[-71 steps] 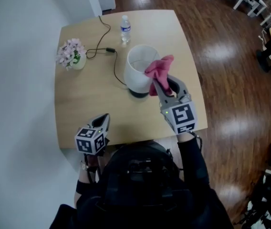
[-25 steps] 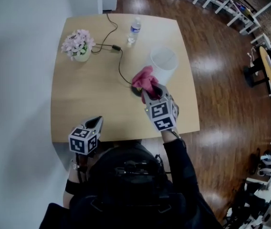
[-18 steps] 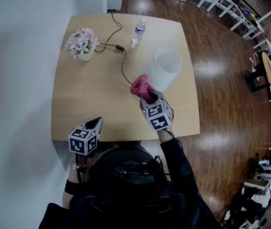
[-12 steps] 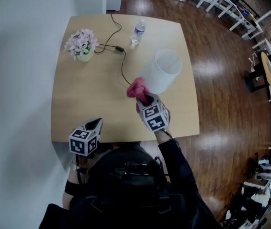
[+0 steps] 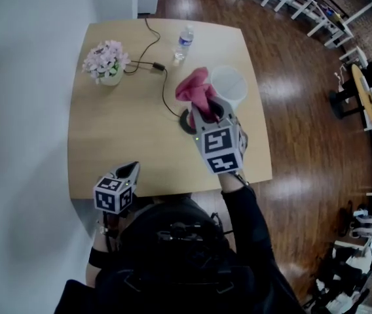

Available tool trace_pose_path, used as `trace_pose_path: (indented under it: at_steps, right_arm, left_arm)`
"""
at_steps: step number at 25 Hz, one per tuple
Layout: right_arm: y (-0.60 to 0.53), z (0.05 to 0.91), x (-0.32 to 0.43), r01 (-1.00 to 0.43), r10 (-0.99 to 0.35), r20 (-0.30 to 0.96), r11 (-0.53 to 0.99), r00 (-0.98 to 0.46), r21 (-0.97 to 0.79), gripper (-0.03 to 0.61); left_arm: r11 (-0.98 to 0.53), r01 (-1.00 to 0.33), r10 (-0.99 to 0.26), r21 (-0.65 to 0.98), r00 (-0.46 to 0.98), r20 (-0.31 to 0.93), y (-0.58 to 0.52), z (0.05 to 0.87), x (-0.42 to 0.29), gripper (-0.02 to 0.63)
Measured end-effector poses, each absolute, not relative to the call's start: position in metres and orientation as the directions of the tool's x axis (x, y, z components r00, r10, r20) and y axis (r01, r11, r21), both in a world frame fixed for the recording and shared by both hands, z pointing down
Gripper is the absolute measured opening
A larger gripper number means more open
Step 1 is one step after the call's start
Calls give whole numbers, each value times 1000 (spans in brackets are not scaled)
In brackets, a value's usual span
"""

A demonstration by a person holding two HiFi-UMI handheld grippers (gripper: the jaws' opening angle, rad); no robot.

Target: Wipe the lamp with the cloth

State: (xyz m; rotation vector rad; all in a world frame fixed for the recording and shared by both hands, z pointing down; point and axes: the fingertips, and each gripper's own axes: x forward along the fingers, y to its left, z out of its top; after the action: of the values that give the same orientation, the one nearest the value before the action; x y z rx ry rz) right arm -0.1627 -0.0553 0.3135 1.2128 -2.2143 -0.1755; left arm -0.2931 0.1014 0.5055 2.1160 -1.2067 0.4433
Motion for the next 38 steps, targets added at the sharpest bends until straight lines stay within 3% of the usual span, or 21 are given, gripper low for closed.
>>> trace_pose_path:
  at_steps: [5, 20, 25, 31, 38]
  right_arm:
    - [-72, 343, -162, -749, -802, 499, 543, -329, 379, 86]
    - [-43, 490, -176, -699, -595, 762, 658, -256, 280, 86]
    - [-36, 420, -188, -648, -703, 668, 631, -246, 425, 86]
    - [-63, 319, -176, -536, -884, 459, 428, -84, 728, 84]
    - [-80, 360, -169, -490, -871, 491, 415, 30, 767, 84]
  left_arm:
    - [-348, -857, -635, 380, 514, 577, 104, 507, -303, 0]
    - [-313, -855, -613, 415, 515, 599, 112, 521, -335, 0]
    - [-334, -841, -605, 425, 537, 587, 108, 519, -336, 0]
    - [-356, -816, -607, 455, 572, 551, 99, 520, -337, 0]
    - [-377, -797, -592, 471, 599, 539, 101, 521, -340, 0]
